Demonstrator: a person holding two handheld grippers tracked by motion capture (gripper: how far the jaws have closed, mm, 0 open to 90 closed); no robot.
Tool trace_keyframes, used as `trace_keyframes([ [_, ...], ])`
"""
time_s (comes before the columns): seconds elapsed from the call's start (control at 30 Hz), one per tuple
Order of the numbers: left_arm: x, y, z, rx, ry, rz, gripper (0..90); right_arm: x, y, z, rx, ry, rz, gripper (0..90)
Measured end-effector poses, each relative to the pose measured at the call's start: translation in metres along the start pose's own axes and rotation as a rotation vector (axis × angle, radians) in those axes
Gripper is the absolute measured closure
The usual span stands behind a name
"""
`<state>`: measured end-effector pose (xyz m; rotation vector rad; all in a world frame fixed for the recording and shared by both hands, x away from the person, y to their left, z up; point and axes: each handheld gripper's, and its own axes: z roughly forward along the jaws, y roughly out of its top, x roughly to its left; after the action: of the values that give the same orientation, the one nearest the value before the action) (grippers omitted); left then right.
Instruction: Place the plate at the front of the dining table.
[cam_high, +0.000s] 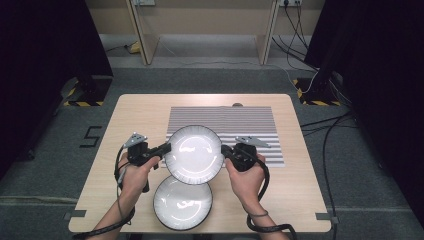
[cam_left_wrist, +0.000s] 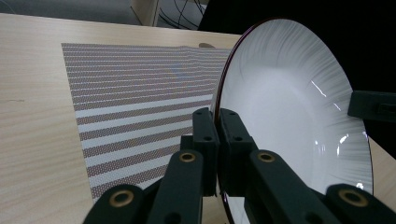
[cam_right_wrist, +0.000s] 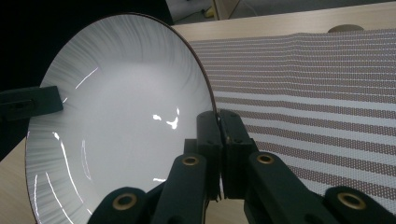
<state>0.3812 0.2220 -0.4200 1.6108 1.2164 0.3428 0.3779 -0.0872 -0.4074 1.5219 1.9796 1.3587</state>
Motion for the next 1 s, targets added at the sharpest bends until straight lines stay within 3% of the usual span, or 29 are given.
trace_keyframes([
  [1.0,0.004,0.015,0.013,-0.002,-0.007,0.014,85.9,-0.007,0.013,0.006,-0.009,-0.014,0.010,88.1],
])
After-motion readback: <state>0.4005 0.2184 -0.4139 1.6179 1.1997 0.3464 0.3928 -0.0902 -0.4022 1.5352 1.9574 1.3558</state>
